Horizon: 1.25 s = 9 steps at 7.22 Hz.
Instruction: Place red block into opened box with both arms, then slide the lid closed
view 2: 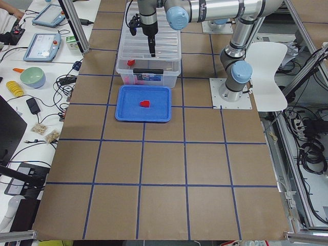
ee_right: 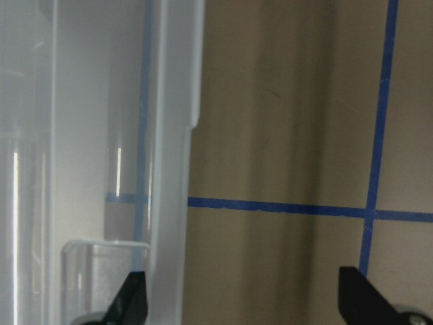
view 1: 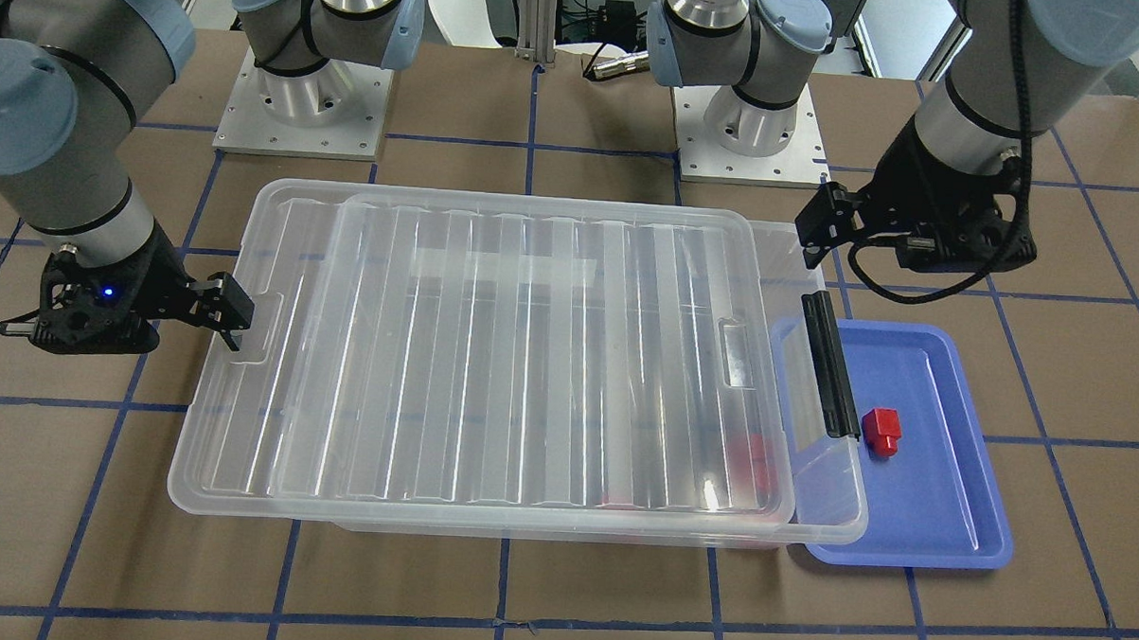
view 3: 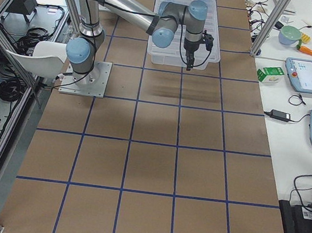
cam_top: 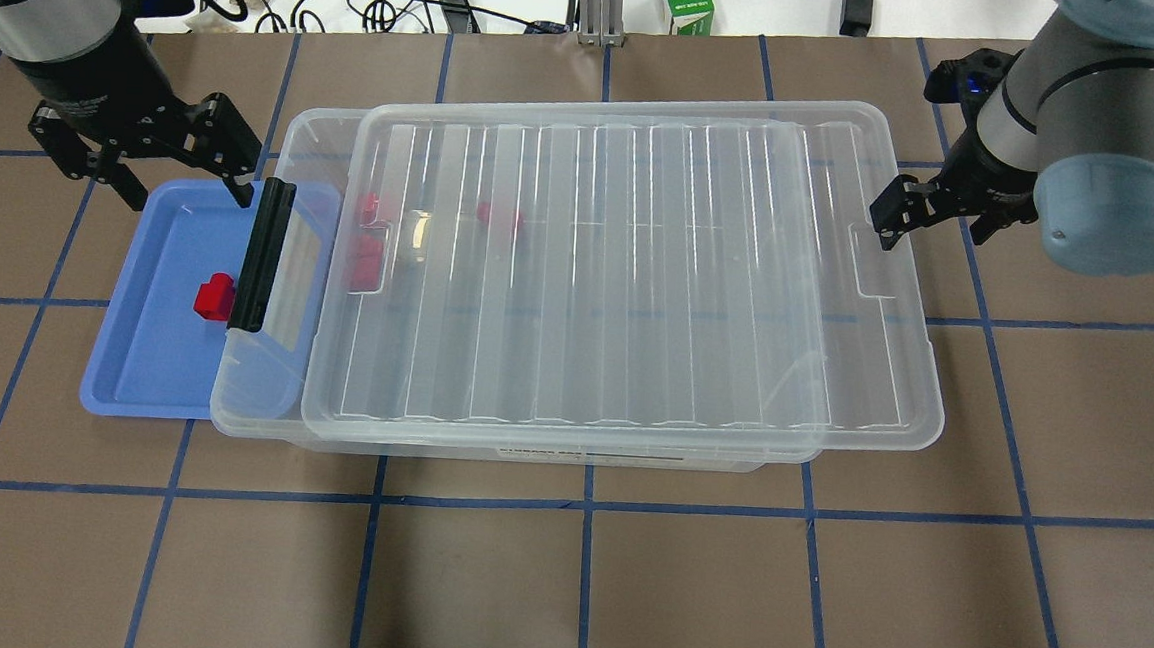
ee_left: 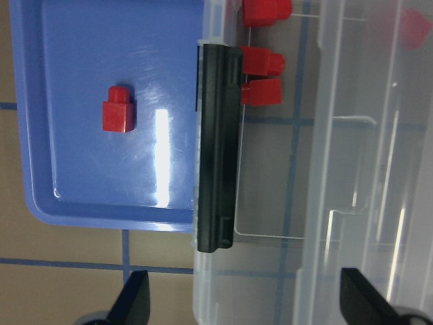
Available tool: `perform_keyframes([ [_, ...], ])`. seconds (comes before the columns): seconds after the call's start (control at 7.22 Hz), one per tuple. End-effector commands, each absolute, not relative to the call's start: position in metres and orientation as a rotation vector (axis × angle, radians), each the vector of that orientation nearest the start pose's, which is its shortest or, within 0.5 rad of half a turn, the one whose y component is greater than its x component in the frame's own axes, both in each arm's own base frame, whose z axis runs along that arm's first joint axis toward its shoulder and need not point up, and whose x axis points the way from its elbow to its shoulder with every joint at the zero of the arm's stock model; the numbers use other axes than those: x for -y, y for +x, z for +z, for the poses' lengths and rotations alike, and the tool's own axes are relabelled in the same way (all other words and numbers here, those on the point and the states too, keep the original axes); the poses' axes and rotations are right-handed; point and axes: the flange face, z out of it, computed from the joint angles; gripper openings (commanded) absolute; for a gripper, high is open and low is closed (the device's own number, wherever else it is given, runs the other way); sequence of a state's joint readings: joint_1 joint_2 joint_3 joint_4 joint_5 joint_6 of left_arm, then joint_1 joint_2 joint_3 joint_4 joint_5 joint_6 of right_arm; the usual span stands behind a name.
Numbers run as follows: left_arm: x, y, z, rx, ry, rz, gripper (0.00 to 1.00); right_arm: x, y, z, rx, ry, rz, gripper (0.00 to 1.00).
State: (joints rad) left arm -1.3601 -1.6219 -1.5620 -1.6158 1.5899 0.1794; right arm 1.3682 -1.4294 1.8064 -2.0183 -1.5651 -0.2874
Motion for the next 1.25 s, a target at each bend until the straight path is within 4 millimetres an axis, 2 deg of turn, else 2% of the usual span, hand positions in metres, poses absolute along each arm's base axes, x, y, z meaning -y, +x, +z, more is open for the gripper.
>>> perform_keyframes([
  [0.0,0.529,0.036,0.448,-3.148,-0.005,0.170,1.00,0.546,-0.009,0.351,-3.152,-0.172,-0.106,1.00],
  [0.14,0.535,0.072,0.434,-3.161,0.024,0.198,1.00,0.545,-0.021,0.351,-3.155,-0.206,-0.101,1.00],
  [0.28,0.544,0.094,0.410,-3.173,0.008,0.228,1.00,0.544,-0.030,0.351,-3.156,-0.197,-0.101,1.00],
  [0.55,0.560,0.104,0.365,-3.155,0.055,0.145,1.00,0.544,-0.046,0.352,-3.156,-0.218,-0.102,1.00],
  [0.83,0.560,0.109,0.324,-3.133,0.091,0.198,1.00,0.543,-0.060,0.354,-3.158,-0.269,-0.110,1.00],
  [1.11,0.566,0.112,0.290,-3.144,0.090,0.237,1.00,0.543,-0.064,0.354,-3.160,-0.287,-0.107,1.00],
])
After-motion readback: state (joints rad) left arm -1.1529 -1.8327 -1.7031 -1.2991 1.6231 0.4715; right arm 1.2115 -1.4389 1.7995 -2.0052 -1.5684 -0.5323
